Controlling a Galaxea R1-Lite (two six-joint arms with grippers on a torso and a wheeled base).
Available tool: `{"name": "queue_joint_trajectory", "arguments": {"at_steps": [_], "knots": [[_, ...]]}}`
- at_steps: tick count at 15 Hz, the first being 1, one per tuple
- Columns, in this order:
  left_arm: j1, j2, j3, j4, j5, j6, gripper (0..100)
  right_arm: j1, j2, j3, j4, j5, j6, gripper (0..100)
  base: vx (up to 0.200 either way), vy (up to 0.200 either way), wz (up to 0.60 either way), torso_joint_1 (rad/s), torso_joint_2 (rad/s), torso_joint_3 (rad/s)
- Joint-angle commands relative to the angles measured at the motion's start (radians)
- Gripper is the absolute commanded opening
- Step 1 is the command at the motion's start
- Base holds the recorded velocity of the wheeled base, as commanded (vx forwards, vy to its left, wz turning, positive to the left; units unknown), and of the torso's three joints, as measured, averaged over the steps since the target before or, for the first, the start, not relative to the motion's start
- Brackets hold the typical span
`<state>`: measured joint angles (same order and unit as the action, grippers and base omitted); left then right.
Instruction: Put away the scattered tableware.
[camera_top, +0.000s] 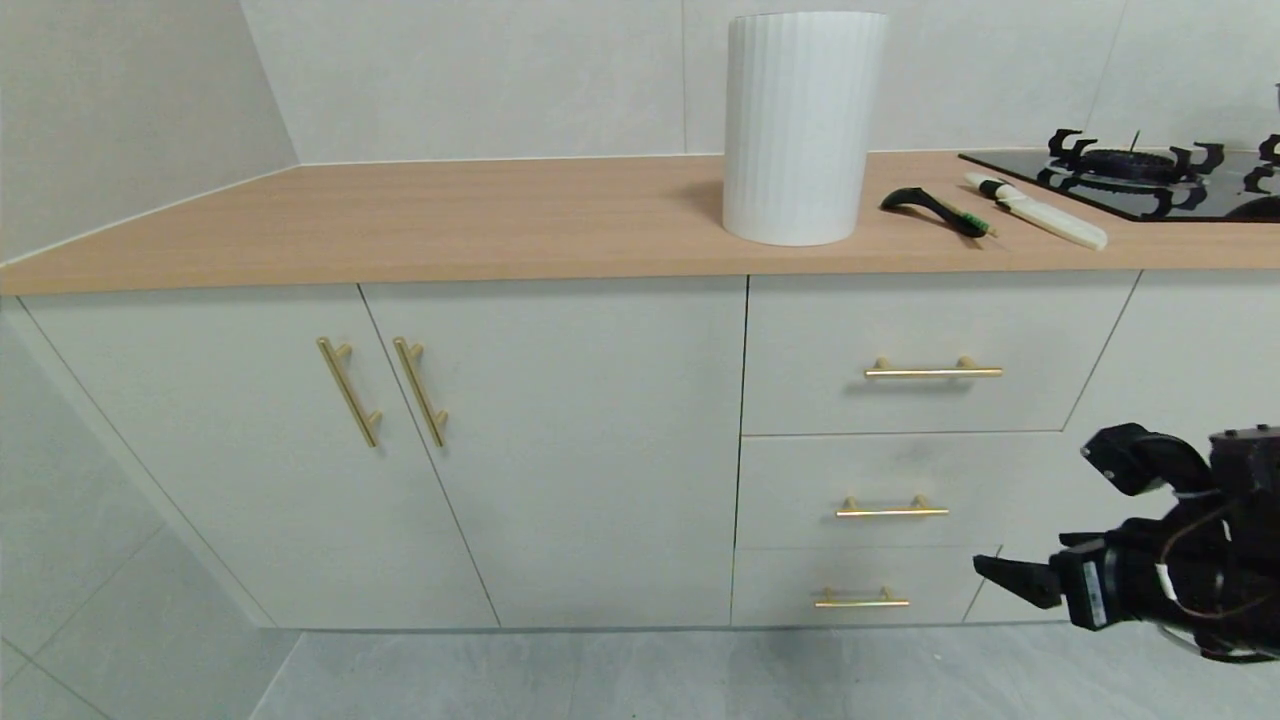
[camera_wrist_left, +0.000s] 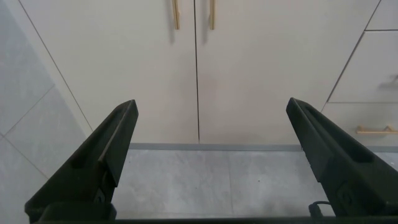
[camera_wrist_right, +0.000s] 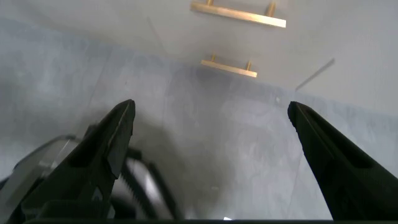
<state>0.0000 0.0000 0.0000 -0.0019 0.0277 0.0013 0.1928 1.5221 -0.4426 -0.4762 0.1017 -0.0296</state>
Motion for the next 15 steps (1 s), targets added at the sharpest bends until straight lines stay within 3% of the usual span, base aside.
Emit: {"name": "queue_joint_trajectory", "arguments": {"at_steps": [1, 4, 12, 15], "knots": [[0.000, 0.000, 0.000, -0.001, 0.000, 0.000, 100, -0.004, 0.194, -0.119, -0.025, -0.008, -0.003, 100, 0.000, 0.000, 0.00, 0.000, 0.00, 0.000], [0.000, 0.000, 0.000, 0.000, 0.001, 0.000, 100, -0.007, 0.342, -0.320, -0.016, -0.060, -0.003, 100, 0.000, 0.000, 0.00, 0.000, 0.00, 0.000], [0.000, 0.000, 0.000, 0.000, 0.001, -0.001, 100, 0.010, 0.602, -0.367, -0.150, -0.083, 0.042, 100, 0.000, 0.000, 0.00, 0.000, 0.00, 0.000], [0.000, 0.000, 0.000, 0.000, 0.001, -0.001, 100, 0.007, 0.668, -0.420, -0.156, -0.142, 0.080, 100, 0.000, 0.000, 0.00, 0.000, 0.00, 0.000]]}}
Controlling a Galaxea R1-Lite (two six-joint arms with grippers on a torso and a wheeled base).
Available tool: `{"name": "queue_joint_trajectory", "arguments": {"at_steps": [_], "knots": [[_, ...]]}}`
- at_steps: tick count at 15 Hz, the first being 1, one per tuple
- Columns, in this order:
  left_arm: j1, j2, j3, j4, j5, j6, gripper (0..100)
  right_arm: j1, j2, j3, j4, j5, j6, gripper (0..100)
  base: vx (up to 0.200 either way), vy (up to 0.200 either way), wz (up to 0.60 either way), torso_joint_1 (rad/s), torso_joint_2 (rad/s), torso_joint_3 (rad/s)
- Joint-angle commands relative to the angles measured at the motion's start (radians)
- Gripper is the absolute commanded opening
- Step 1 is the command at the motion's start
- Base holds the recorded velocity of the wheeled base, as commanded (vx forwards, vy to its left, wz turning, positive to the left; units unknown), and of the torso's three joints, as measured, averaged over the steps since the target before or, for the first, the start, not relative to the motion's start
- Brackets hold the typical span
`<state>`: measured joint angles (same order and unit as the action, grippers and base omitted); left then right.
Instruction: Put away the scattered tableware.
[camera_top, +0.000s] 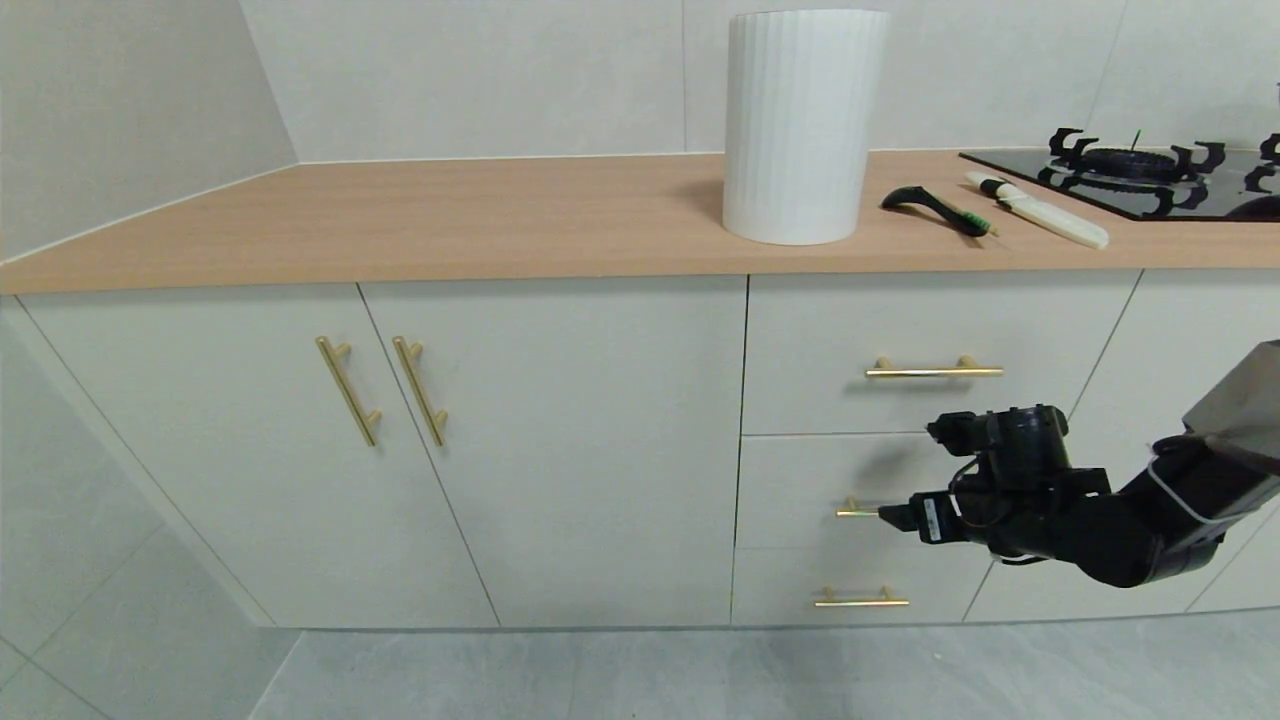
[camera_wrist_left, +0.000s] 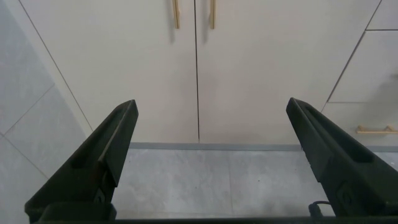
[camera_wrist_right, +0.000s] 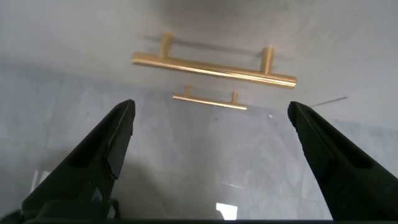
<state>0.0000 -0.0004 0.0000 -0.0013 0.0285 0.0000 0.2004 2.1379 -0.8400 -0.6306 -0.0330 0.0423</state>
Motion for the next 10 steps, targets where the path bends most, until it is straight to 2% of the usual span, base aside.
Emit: {"name": "queue_joint_trajectory", "arguments": {"at_steps": [1, 7, 10], "knots": [[0.000, 0.000, 0.000, 0.000, -0.001, 0.000, 100, -0.006, 0.066, -0.030, -0.021, -0.008, 0.022, 100, 0.000, 0.000, 0.00, 0.000, 0.00, 0.000], [0.000, 0.000, 0.000, 0.000, 0.001, 0.000, 100, -0.016, 0.212, -0.047, -0.287, -0.085, 0.025, 100, 0.000, 0.000, 0.00, 0.000, 0.00, 0.000], [0.000, 0.000, 0.000, 0.000, 0.001, 0.000, 100, -0.015, 0.238, -0.065, -0.311, -0.111, 0.025, 100, 0.000, 0.000, 0.00, 0.000, 0.00, 0.000]]}}
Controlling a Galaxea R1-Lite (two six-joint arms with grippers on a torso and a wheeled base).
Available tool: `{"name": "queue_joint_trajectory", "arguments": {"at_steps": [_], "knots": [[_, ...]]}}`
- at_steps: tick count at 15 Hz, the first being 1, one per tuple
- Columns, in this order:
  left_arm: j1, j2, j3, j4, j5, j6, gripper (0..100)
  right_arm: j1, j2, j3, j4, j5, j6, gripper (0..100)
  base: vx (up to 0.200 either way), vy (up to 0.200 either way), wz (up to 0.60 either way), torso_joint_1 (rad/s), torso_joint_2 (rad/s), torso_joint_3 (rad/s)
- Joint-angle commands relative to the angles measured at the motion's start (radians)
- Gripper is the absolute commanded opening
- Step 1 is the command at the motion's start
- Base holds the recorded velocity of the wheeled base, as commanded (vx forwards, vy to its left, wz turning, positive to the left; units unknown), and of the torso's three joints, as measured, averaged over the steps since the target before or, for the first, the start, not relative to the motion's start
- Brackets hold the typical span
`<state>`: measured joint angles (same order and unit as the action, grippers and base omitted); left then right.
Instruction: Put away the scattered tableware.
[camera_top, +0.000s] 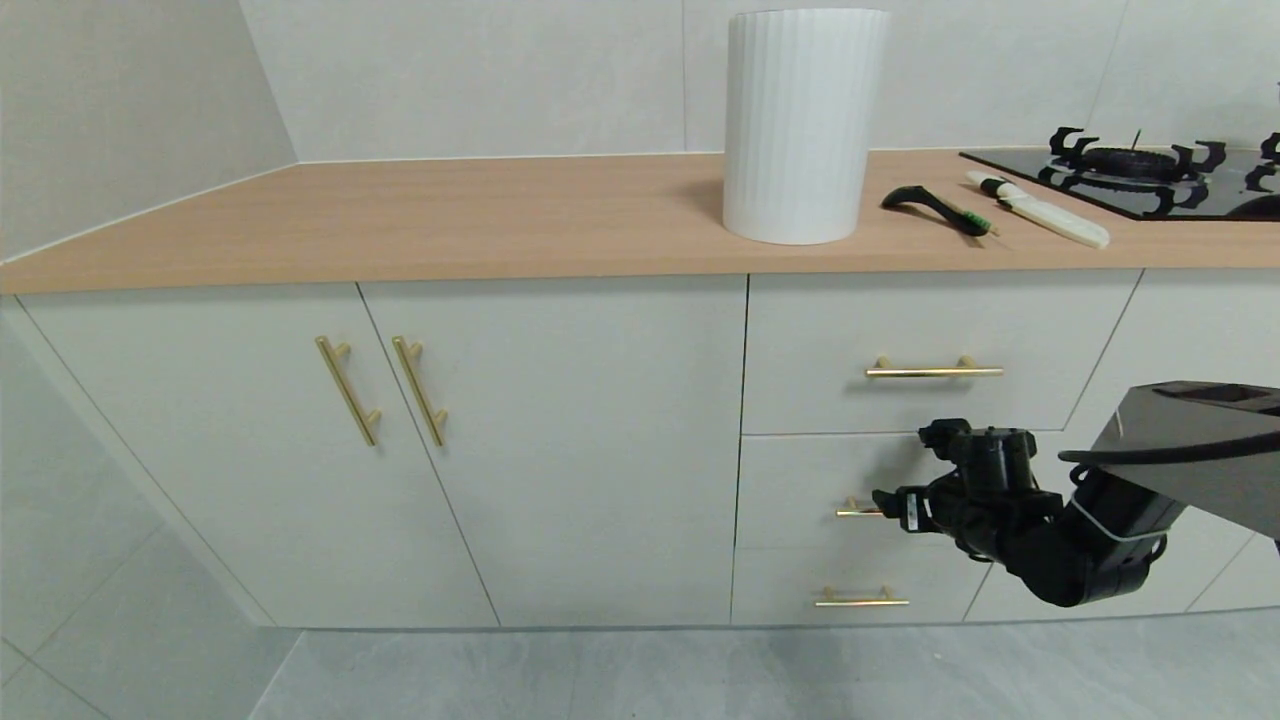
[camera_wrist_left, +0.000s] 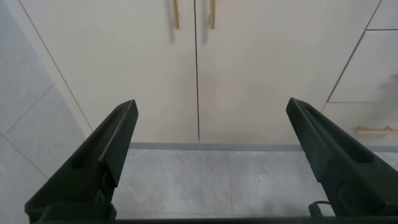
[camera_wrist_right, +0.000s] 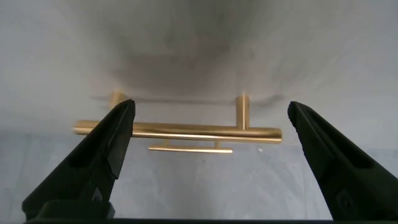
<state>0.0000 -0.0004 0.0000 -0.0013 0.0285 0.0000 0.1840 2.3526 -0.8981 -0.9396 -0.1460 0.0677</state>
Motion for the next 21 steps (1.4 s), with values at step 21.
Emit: {"name": "queue_joint_trajectory", "arguments": {"at_steps": [21], "knots": [[0.000, 0.000, 0.000, 0.000, 0.001, 0.000, 100, -0.009, 0.007, -0.038, 0.225, -0.015, -0.006, 100, 0.000, 0.000, 0.00, 0.000, 0.00, 0.000]]}}
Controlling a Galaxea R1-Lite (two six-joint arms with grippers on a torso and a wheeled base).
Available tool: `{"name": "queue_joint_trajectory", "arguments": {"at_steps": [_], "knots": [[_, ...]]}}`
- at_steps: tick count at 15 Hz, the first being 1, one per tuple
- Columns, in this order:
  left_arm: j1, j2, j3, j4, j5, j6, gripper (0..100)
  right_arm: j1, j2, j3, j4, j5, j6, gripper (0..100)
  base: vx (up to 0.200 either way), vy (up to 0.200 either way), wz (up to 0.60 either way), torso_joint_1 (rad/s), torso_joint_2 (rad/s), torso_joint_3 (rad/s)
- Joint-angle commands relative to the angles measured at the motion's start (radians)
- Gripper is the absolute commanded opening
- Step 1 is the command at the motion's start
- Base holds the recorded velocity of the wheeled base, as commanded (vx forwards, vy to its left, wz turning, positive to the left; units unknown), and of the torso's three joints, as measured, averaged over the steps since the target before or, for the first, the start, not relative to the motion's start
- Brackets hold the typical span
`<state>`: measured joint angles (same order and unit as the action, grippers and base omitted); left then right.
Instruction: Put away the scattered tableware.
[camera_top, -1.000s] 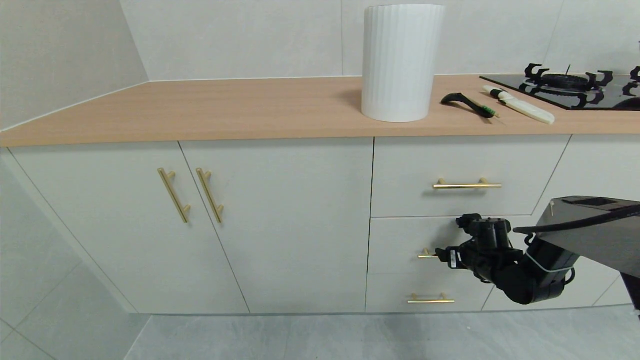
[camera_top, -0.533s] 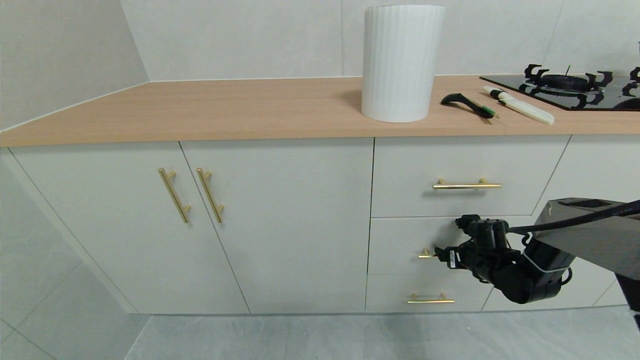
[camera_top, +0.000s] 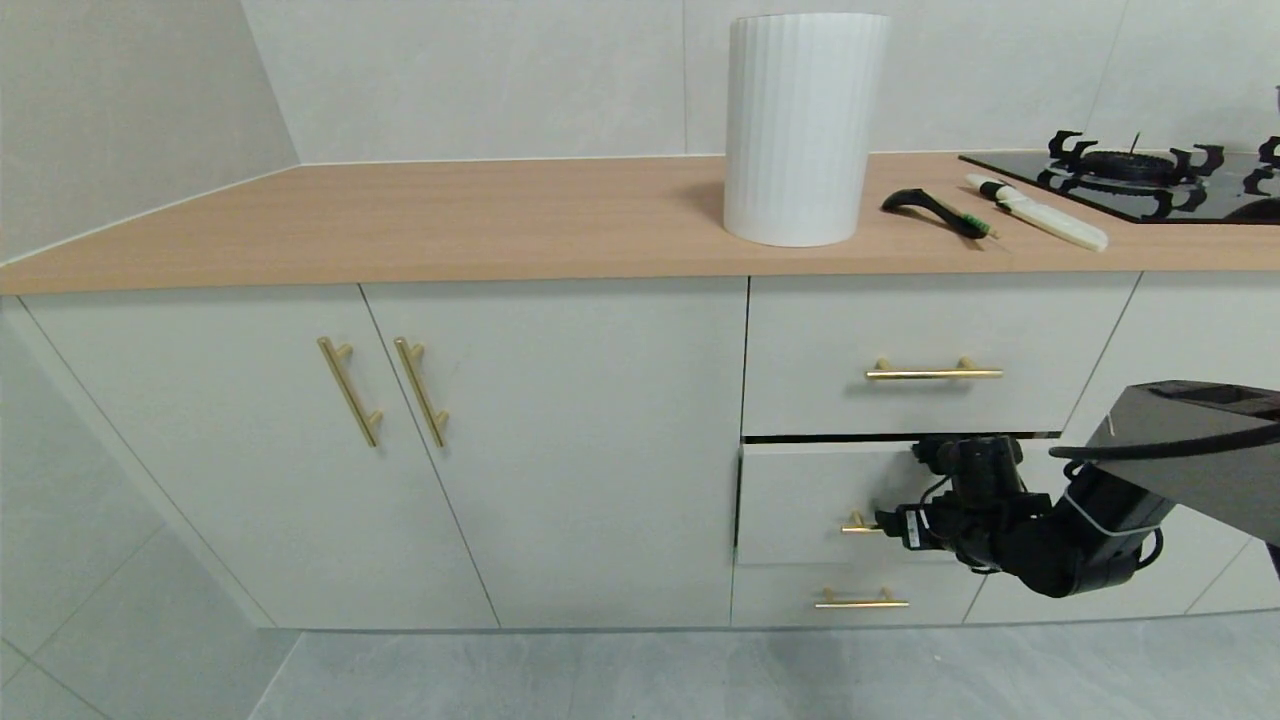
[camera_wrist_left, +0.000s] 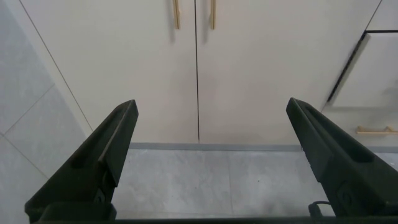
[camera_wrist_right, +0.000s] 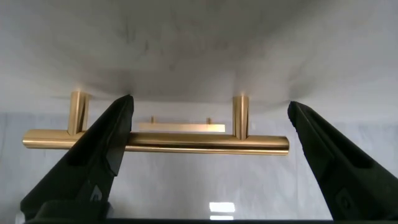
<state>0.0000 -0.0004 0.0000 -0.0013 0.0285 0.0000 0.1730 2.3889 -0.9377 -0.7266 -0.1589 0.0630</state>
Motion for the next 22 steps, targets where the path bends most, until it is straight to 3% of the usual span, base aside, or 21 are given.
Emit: {"name": "queue_joint_trajectory", "arguments": {"at_steps": [1, 8, 11, 13, 17, 20, 22], "knots": [[0.000, 0.000, 0.000, 0.000, 0.001, 0.000, 100, 0.003, -0.053, 0.005, 0.049, 0.019, -0.002, 100, 0.000, 0.000, 0.00, 0.000, 0.00, 0.000], [0.000, 0.000, 0.000, 0.000, 0.001, 0.000, 100, 0.003, -0.298, 0.011, 0.386, 0.105, -0.006, 100, 0.000, 0.000, 0.00, 0.000, 0.00, 0.000], [0.000, 0.000, 0.000, 0.000, 0.001, 0.000, 100, 0.028, -0.517, 0.007, 0.618, 0.145, -0.048, 100, 0.000, 0.000, 0.00, 0.000, 0.00, 0.000], [0.000, 0.000, 0.000, 0.000, 0.001, 0.000, 100, 0.051, -0.622, 0.000, 0.690, 0.147, -0.043, 100, 0.000, 0.000, 0.00, 0.000, 0.00, 0.000], [0.000, 0.000, 0.000, 0.000, 0.001, 0.000, 100, 0.092, -0.686, 0.008, 0.653, 0.139, -0.012, 100, 0.000, 0.000, 0.00, 0.000, 0.00, 0.000], [0.000, 0.000, 0.000, 0.000, 0.001, 0.000, 100, 0.099, -0.599, 0.019, 0.524, 0.111, 0.018, 100, 0.000, 0.000, 0.00, 0.000, 0.00, 0.000], [0.000, 0.000, 0.000, 0.000, 0.001, 0.000, 100, 0.099, -0.479, 0.043, 0.357, 0.053, 0.020, 100, 0.000, 0.000, 0.00, 0.000, 0.00, 0.000]]}}
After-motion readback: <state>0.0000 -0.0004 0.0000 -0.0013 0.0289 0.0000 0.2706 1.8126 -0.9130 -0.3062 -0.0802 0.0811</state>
